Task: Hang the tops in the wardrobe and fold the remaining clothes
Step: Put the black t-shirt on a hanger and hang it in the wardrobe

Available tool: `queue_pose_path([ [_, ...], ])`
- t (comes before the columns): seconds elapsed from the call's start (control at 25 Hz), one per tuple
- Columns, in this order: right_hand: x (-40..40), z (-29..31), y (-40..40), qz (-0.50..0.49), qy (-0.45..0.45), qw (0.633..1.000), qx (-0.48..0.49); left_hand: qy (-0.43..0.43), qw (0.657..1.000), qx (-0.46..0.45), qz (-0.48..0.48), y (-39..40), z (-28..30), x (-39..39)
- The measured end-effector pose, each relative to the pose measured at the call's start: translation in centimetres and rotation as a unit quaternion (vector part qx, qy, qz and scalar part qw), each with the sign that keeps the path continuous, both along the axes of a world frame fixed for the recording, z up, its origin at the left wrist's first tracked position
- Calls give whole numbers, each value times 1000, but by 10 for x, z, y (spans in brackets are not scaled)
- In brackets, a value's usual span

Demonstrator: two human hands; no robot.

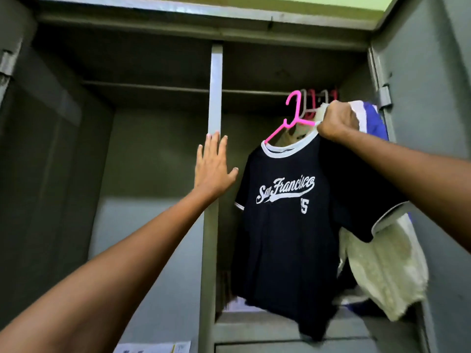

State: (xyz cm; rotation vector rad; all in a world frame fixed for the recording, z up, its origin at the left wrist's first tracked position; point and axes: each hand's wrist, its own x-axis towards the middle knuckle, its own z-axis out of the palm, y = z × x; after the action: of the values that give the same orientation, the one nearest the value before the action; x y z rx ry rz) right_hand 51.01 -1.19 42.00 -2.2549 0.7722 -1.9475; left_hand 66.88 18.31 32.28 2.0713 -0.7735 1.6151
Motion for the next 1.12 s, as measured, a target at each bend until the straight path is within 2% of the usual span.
queue_pose_path([
  [0.2, 54, 48, -24, 4, -56, 998, 2, -67, 994, -31, 77, -17, 18, 21],
  [0.32, 76, 71, -31, 15, -88, 996, 17, -77, 993, -30, 81, -18, 19, 24],
  [0.64, 110, 94, -31, -32, -68, 997, -6, -96, 992, -31, 70, -19, 19, 31],
  [1.12, 106, 116, -38, -50, -12, 999, -12, -105, 991, -34, 71, -21, 19, 32],
])
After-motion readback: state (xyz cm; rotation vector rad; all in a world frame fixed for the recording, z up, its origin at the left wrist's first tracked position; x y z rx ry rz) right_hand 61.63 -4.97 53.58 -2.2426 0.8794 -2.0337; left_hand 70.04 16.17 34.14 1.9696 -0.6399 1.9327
